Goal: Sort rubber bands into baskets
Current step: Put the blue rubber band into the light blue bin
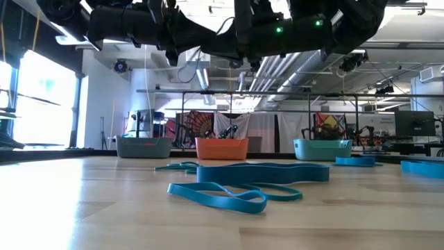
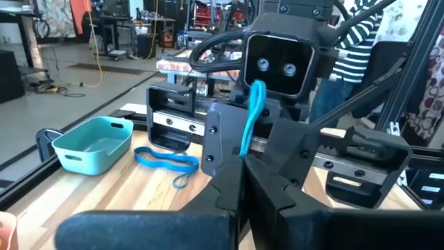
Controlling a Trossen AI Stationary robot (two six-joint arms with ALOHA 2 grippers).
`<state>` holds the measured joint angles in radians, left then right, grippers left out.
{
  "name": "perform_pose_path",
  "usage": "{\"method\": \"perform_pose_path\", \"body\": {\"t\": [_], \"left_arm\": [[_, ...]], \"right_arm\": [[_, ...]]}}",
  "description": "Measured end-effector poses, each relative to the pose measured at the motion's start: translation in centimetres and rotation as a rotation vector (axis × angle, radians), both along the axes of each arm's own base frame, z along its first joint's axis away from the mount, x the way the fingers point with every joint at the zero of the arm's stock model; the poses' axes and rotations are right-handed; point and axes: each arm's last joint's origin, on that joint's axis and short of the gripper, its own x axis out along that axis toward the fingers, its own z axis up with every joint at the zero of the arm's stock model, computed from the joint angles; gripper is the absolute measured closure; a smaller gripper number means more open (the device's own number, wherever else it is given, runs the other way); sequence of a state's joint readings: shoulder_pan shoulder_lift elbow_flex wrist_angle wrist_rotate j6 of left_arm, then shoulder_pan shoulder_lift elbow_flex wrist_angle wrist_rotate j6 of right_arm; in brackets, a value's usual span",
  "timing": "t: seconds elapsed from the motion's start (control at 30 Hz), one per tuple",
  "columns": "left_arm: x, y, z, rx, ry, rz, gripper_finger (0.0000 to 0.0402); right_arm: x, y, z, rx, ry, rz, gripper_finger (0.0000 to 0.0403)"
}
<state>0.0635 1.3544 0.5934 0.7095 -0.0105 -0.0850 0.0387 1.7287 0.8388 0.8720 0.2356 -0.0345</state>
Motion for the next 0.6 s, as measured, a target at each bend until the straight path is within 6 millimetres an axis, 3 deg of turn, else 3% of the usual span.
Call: {"method": "perform_pose_path", "body": {"t": [0.43, 0.6], "left_arm": [[0.0, 0.1, -0.1, 0.01, 0.01, 0.044, 0.0309], [-0.7, 0.3, -1.4, 0.023, 0.046, 0.104, 0.0279]], "right_arm": [[0.0, 0.2, -0.3, 0.009, 0.026, -0.006, 0.0402], [-0.6, 0.4, -0.2, -0.001, 0.105, -0.073, 0.0402]]}}
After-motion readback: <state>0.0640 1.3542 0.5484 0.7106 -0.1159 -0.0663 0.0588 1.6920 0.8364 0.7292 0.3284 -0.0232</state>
